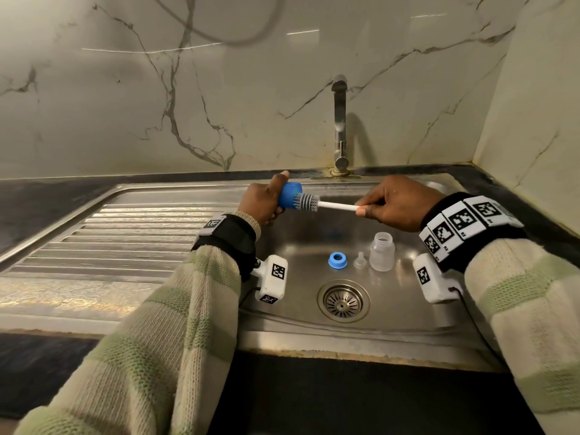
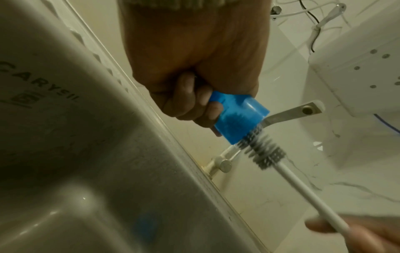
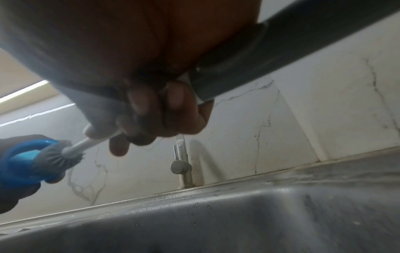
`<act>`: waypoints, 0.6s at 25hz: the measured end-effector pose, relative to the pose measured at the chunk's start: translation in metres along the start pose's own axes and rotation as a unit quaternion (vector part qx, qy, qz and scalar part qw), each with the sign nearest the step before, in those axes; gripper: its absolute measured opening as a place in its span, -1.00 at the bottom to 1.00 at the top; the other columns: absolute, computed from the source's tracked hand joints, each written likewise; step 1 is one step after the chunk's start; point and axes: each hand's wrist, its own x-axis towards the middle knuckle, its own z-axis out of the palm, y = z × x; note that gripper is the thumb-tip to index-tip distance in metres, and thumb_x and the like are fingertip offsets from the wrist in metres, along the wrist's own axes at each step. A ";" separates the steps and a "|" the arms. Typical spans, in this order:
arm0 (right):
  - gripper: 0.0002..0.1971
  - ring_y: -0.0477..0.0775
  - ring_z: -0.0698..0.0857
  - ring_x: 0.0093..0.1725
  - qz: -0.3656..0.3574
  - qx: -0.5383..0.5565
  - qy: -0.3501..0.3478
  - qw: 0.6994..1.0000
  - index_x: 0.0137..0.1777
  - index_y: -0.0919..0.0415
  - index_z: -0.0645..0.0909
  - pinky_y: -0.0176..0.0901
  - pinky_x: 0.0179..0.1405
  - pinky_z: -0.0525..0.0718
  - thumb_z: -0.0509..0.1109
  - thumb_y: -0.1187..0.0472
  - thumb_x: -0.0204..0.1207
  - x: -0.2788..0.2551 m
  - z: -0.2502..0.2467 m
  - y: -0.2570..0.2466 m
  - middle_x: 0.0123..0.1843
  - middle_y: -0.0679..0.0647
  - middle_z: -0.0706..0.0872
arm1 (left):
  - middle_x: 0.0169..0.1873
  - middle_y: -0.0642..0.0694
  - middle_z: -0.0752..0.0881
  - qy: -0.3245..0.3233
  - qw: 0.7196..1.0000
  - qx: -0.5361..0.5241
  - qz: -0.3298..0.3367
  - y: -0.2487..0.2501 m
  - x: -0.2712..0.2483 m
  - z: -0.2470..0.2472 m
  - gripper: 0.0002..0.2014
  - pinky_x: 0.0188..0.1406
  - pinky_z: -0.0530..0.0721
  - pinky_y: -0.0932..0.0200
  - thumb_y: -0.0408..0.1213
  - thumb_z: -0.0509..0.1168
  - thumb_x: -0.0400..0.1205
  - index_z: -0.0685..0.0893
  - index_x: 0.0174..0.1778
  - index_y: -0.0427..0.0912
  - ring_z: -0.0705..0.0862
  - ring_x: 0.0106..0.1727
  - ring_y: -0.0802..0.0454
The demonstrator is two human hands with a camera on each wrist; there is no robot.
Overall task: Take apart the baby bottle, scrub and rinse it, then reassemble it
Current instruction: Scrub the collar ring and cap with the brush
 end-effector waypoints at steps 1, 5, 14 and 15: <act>-0.79 0.07 0.75 -0.05 0.004 -0.008 0.011 1.000 0.12 0.04 0.80 -0.07 0.06 0.68 0.40 0.04 0.60 0.000 -0.001 0.001 -0.07 0.01 0.84 | -0.57 -0.10 0.54 -0.007 1.000 0.002 0.004 0.000 0.000 0.002 -0.44 -0.70 0.34 0.35 0.25 0.17 0.68 0.65 -0.29 -0.22 0.39 -0.70 0.10; -0.76 0.10 0.73 -0.09 -0.034 -0.006 0.050 0.998 0.17 0.07 0.78 -0.01 0.03 0.70 0.34 0.06 0.64 0.001 0.005 -0.010 -0.10 0.05 0.82 | -0.56 -0.08 0.56 -0.004 1.000 -0.013 0.013 0.006 0.000 0.002 -0.46 -0.68 0.36 0.33 0.22 0.16 0.70 0.67 -0.25 -0.21 0.41 -0.65 0.08; -0.81 -0.03 0.64 -0.28 -0.011 -0.035 0.049 0.998 -0.02 0.04 0.80 -0.17 -0.19 0.52 0.36 0.05 0.63 0.001 -0.003 -0.002 -0.30 -0.03 0.74 | -0.54 -0.13 0.58 0.015 0.999 -0.001 0.041 0.008 0.003 0.008 -0.49 -0.66 0.37 0.32 0.16 0.22 0.69 0.69 -0.29 -0.22 0.43 -0.67 0.07; -0.80 0.00 0.68 -0.22 -0.022 -0.024 0.053 0.998 0.06 0.05 0.80 -0.16 -0.16 0.57 0.36 0.05 0.63 0.001 -0.002 -0.004 -0.22 0.00 0.78 | -0.56 -0.11 0.57 0.028 0.999 -0.013 0.038 0.007 0.004 0.005 -0.49 -0.63 0.38 0.29 0.17 0.22 0.69 0.68 -0.31 -0.22 0.44 -0.66 0.07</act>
